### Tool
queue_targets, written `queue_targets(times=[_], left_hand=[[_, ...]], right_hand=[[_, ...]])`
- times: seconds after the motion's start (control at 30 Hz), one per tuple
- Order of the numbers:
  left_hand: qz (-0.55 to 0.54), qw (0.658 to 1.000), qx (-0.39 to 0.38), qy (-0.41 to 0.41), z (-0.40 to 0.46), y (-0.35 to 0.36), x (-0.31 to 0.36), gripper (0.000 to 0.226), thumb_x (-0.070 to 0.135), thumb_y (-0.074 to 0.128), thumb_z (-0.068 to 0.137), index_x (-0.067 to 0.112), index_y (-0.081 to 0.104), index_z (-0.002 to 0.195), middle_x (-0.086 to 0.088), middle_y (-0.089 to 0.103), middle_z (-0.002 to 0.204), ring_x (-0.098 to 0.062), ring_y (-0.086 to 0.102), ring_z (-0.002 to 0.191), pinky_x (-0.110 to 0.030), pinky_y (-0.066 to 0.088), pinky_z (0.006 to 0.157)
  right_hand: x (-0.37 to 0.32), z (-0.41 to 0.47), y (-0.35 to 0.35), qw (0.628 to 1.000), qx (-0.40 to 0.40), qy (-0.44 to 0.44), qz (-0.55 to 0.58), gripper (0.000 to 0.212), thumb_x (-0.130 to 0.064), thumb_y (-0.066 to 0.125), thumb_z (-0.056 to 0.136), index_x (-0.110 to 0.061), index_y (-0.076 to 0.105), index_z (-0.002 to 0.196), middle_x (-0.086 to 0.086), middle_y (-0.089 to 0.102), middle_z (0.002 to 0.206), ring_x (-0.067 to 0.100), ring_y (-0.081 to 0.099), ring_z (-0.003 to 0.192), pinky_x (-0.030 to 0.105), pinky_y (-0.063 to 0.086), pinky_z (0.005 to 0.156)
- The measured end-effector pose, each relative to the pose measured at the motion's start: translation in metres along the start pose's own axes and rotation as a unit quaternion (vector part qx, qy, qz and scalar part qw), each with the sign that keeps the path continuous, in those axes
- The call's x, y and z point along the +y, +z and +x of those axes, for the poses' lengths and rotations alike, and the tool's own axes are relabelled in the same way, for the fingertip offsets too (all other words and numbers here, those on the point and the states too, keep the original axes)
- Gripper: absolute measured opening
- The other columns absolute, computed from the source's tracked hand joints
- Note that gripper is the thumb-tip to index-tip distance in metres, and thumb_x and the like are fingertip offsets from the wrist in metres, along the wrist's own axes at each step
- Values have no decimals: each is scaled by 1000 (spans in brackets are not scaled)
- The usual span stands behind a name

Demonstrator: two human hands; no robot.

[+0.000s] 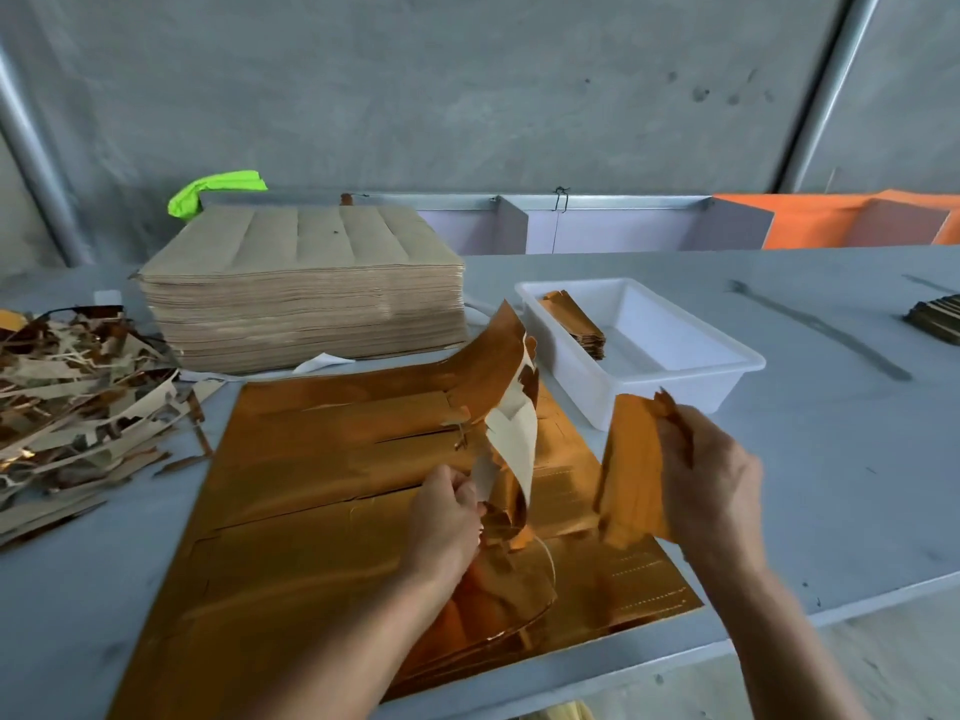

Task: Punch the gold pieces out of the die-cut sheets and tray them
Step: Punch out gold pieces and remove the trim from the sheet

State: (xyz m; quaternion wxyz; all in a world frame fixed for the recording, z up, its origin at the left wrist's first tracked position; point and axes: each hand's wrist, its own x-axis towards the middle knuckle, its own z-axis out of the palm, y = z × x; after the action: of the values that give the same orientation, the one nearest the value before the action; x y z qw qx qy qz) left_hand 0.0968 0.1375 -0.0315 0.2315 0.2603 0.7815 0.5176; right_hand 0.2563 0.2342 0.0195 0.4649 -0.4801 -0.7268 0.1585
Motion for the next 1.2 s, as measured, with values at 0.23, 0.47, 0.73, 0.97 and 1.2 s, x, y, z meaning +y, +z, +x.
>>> queue_targets(times=[0.23, 0.47, 0.73, 0.97, 1.2], left_hand=[[-67, 986, 26, 151, -4, -18, 26, 13, 13, 55, 93, 19, 56, 82, 1, 59, 83, -9, 57, 76, -5, 44, 56], [-88, 967, -123, 205, -11, -12, 42, 14, 11, 52, 95, 13, 57, 83, 0, 56, 78, -1, 54, 71, -14, 47, 64], [-86, 975, -91, 184, -1, -21, 43, 18, 6, 55, 90, 12, 53, 73, 2, 59, 80, -2, 54, 68, -7, 42, 57], [-46, 987, -7, 154, 18, -35, 71, 13, 8, 50, 93, 21, 54, 93, 0, 66, 92, -11, 63, 84, -22, 51, 61], [115, 983, -32, 141, 30, -52, 81, 23, 35, 66, 86, 14, 68, 77, 4, 60, 59, -8, 55, 56, -22, 40, 54]], right_hand=[[-7, -3, 30, 995, -56, 54, -60, 31, -27, 35, 102, -8, 60, 98, 10, 62, 80, 27, 58, 68, 33, 44, 57], [-42, -19, 56, 963, -132, 102, 212, 30, -27, 38, 102, -21, 53, 76, 3, 60, 73, 23, 61, 72, 34, 52, 65], [-37, -23, 53, 933, -223, 80, 273, 15, -13, 54, 95, -26, 58, 90, -5, 66, 76, 7, 68, 62, 13, 51, 51], [-47, -28, 63, 983, -130, -123, 34, 19, -11, 50, 96, -19, 54, 79, -10, 49, 71, 11, 54, 61, 22, 48, 54], [-49, -34, 69, 967, -151, -207, -9, 14, -17, 48, 98, -12, 61, 102, -1, 57, 89, 14, 55, 70, 23, 48, 61]])
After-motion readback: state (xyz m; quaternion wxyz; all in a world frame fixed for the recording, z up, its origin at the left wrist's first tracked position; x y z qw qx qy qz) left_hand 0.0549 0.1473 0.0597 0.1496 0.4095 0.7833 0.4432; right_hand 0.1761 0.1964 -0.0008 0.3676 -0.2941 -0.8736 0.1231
